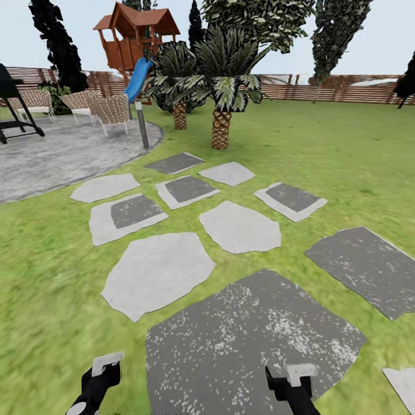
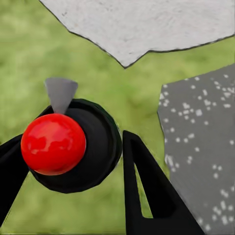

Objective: Pick up the pesticide atomizer in the garden and spray insectifuge to fully cover both potted plants in the garden.

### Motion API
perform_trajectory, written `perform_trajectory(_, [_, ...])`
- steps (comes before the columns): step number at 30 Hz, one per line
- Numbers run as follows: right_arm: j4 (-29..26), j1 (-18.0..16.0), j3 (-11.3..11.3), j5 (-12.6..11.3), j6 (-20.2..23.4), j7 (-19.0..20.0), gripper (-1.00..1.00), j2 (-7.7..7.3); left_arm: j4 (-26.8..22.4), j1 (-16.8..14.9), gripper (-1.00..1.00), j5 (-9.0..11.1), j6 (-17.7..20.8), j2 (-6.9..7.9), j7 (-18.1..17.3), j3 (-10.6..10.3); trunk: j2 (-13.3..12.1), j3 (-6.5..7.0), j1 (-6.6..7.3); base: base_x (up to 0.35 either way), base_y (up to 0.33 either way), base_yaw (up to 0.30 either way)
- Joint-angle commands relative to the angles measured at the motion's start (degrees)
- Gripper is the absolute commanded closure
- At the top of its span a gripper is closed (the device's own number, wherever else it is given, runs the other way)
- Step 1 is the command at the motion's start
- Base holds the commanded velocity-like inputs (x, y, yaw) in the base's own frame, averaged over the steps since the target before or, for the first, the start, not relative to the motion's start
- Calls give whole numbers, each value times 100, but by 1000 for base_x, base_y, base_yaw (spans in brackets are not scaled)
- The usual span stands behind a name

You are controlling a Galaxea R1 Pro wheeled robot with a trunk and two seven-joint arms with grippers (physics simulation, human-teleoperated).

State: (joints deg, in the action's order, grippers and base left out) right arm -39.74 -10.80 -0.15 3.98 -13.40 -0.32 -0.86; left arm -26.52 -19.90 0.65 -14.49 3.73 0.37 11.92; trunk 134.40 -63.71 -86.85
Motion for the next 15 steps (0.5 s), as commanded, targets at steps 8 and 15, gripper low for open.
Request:
perform_trajectory(8, [3, -1, 4, 41, -13, -3, -100, -1, 7, -5, 100, 5, -19, -4, 7, 3, 2, -4, 1, 0, 0, 280])
perform_trajectory(15, [3, -1, 6, 41, -13, -3, -100, -1, 7, -5, 100, 5, -17, -4, 7, 3, 2, -4, 1, 0, 0, 280])
